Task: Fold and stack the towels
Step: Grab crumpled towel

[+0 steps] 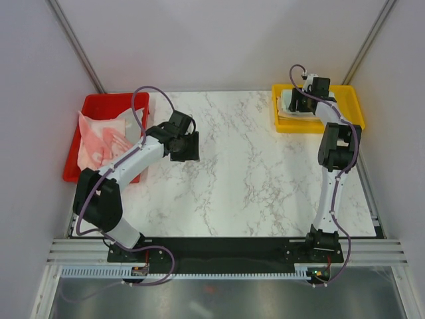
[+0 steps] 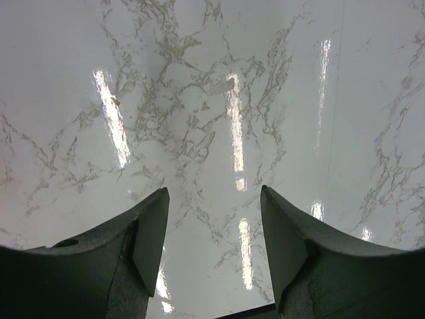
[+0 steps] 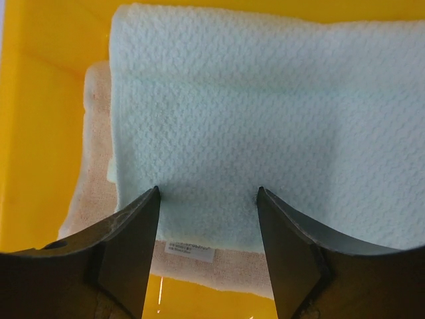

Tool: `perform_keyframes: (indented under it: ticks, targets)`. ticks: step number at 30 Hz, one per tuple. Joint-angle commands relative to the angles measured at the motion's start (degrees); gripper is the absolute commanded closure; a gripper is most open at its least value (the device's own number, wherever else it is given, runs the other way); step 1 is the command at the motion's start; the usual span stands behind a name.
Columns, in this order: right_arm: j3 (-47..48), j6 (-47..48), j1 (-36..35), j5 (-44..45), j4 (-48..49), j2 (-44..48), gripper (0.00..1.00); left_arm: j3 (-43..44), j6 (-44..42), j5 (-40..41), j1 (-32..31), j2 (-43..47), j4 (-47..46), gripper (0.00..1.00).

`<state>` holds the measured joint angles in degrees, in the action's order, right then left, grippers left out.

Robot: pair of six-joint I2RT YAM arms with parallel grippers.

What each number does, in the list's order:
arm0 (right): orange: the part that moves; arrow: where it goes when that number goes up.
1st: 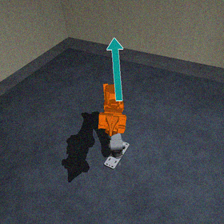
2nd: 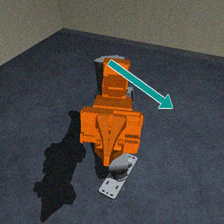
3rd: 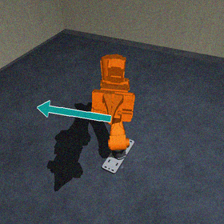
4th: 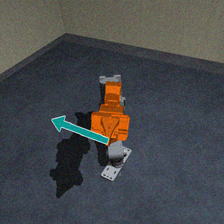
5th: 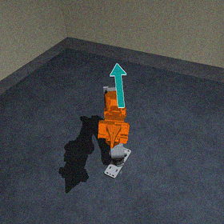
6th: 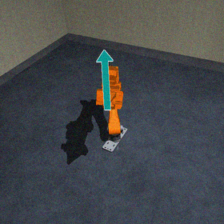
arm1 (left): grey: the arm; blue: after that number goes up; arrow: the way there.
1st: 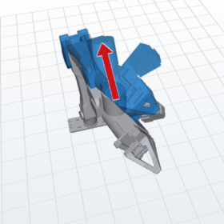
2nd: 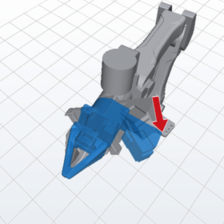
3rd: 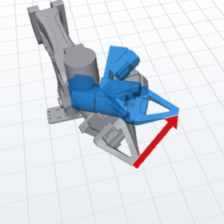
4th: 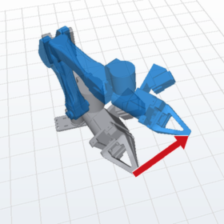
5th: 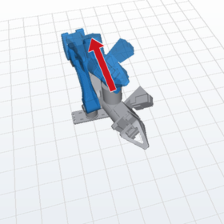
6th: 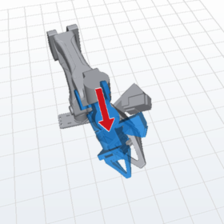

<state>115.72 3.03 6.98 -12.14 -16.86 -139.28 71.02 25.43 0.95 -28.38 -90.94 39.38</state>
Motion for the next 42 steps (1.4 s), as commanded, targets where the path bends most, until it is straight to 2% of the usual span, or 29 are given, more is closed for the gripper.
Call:
perform_keyframes:
  ticks: [1,12,21,29,32,34,38,41,42]
  targets:
    - [-1.9,0.93,0.14,-0.6,3.5,1.64,0.33,1.84,-1.79,-0.69,-0.27,1.55,0.26,0.35]
    - [-12.01,1.1,0.13,-0.6,3.42,8.93,0.36,1.57,-1.79,-0.69,-0.27,2.08,0.26,0.35]
    - [-4.03,-1.53,-0.04,-1.91,3.06,8.51,0.36,2.28,-1.35,-0.34,-0.27,1.73,0.18,0.35]
    - [-4.36,-3.03,-1.27,-4.82,2.98,6.74,0.55,3.5,0.06,-0.24,0.52,1.81,-0.96,0.35]
    - [-4.89,-4.43,-2.23,-5.7,2.89,7.01,0.59,6.66,1.46,-2.62,4.46,1.12,-1.49,0.34]
    - [-4.81,-4.61,-3.02,-6.49,2.98,6.92,0.6,9.99,1.99,-1.13,8.77,0.94,-1.32,0.35]
    - [-2.97,-4.17,-3.21,-5.53,2.63,6.13,0.61,14.84,1.38,11.58,15.01,0.76,-1.32,0.34]
    - [-0.07,-4.34,-2.94,-3.33,0.53,7.26,0.64,17.3,-1.78,28.78,18.7,-1.17,-1.32,0.32]
    - [0.64,-5.04,-2.94,-3.33,0.08,7.79,0.65,17.57,-2.22,30.32,22.37,-2.65,-1.41,0.32]
